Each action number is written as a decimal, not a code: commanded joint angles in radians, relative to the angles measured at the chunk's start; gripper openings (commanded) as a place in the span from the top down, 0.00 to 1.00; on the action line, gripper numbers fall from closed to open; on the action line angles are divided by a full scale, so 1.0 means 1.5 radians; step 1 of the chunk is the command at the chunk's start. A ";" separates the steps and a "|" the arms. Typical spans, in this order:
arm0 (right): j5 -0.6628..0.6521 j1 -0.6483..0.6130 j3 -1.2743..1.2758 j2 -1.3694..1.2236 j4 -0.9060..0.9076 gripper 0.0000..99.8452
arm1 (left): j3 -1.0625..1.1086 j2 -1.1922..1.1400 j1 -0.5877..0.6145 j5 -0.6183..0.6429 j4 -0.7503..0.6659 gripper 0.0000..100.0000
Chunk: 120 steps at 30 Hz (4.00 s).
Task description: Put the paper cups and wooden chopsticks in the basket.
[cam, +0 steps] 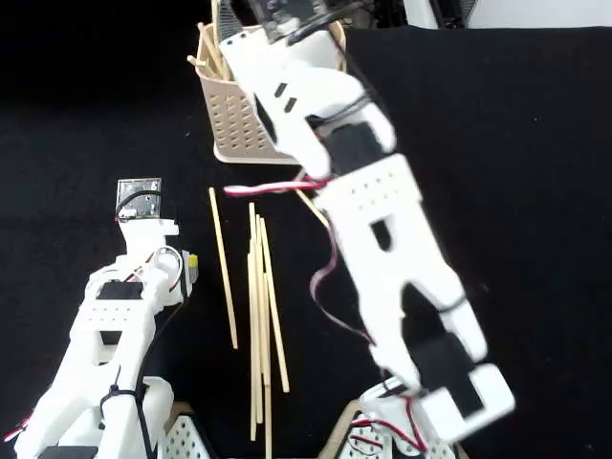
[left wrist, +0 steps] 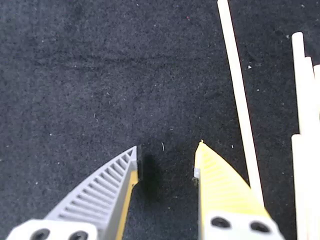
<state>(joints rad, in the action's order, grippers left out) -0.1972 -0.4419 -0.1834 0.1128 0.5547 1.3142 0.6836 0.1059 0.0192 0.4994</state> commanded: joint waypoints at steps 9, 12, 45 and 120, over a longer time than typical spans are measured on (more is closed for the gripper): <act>0.006 0.008 -0.039 0.123 0.463 0.93 | -0.006 0.001 -0.003 0.001 -0.009 0.80; 0.003 0.009 -0.014 0.124 0.528 0.93 | -0.006 0.001 -0.003 0.001 -0.009 0.80; -0.219 0.183 0.433 -0.186 0.237 0.85 | -0.005 0.001 -0.002 0.001 -0.009 0.80; -0.041 0.037 0.590 0.074 0.175 0.91 | -0.006 0.001 -0.002 0.001 -0.008 0.80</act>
<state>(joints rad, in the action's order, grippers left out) -0.2018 -0.4664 0.6713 0.2232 0.9521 1.3142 0.6836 0.1059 0.0192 0.4994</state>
